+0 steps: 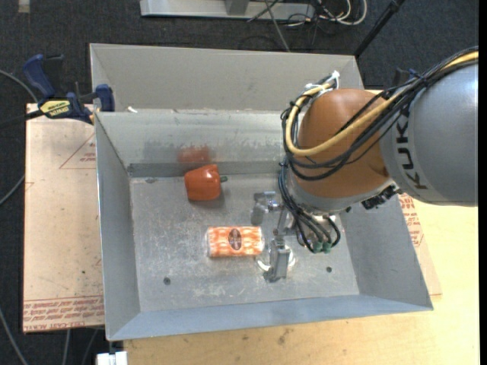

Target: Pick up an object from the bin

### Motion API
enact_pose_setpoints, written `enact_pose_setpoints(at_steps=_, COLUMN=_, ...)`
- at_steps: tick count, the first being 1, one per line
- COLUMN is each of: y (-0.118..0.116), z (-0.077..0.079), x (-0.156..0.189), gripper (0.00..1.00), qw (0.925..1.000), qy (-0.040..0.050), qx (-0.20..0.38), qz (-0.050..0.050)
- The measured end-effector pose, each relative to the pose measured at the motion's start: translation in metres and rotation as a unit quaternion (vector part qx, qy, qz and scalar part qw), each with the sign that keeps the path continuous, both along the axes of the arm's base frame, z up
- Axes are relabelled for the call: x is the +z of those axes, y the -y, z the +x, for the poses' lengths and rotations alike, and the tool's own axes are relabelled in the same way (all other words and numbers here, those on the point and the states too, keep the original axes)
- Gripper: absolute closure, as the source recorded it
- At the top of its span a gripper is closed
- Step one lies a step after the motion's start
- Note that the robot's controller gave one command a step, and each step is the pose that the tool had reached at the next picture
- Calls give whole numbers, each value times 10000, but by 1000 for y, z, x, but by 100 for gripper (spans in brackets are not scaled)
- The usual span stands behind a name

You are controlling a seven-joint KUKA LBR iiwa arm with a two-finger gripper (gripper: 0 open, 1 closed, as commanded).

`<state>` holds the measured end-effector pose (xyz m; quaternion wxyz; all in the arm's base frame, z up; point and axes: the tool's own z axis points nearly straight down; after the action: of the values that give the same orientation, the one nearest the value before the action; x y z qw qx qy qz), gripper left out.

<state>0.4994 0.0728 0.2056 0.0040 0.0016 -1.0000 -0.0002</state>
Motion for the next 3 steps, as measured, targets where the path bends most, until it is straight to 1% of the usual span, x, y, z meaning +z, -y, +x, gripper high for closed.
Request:
enact_pose_setpoints(at_steps=1, y=0, z=2, x=4, gripper=0, qw=10000, qy=41, qx=-11, qz=4)
enact_pose_setpoints(at_steps=2, y=-10, z=-2, x=-37, gripper=0, qw=9997, qy=84, qx=-237, qz=6)
enact_pose_setpoints(at_steps=3, y=-17, z=9, x=-84, gripper=0, qw=10000, qy=48, qx=-8, qz=3)
